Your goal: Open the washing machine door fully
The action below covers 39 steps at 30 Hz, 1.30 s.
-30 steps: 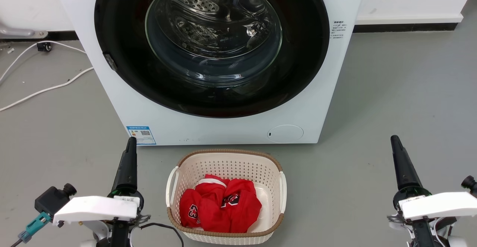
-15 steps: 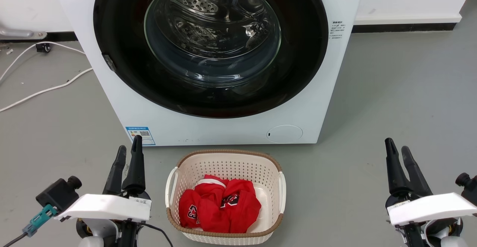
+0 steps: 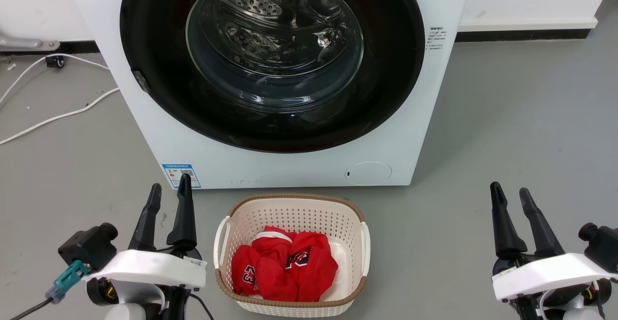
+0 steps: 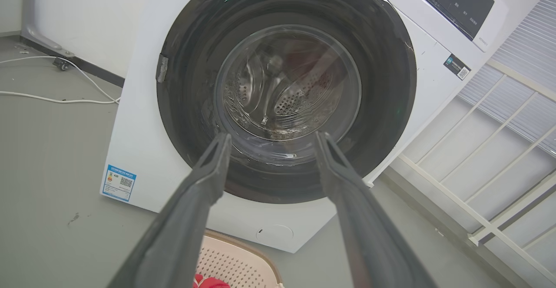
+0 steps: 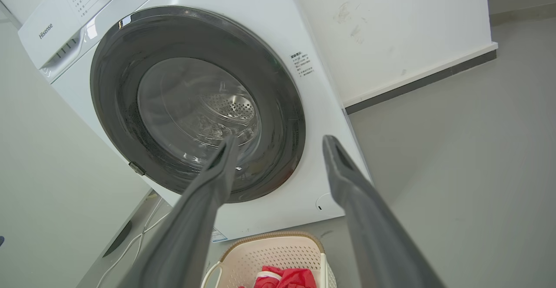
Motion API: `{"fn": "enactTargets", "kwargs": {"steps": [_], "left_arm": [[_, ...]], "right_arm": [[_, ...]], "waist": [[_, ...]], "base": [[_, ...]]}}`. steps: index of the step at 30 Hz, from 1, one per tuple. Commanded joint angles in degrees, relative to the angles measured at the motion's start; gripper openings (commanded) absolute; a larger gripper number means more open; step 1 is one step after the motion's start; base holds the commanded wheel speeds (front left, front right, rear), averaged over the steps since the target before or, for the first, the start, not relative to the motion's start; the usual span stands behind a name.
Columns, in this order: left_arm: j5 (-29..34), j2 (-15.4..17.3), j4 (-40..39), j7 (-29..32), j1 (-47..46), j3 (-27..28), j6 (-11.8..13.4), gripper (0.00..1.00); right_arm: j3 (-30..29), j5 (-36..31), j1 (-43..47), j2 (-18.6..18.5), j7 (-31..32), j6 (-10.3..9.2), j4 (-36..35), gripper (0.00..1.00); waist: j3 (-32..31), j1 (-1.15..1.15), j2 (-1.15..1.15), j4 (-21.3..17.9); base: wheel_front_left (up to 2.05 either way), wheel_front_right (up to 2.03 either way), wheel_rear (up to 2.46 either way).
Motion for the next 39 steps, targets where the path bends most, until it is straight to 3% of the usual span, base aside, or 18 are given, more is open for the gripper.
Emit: {"fn": "enactTargets", "kwargs": {"steps": [1,39], "left_arm": [[2.4,0.4,-0.8,-0.7,-0.4,-0.3,0.3,1.00],[24.5,2.9,-2.4,-5.8,0.9,-4.1,4.6,1.00]], "right_arm": [[0.2,-2.2,0.1,0.1,-0.4,0.08,-1.2,1.00],[-0.2,-23.0,2.1,0.4,-0.2,0.12,-4.3,1.00]], "waist": [[0.0,0.00,0.00,0.0],[0.0,0.00,0.00,0.6]], "base": [[0.00,0.00,0.00],[0.00,0.00,0.00]]}}
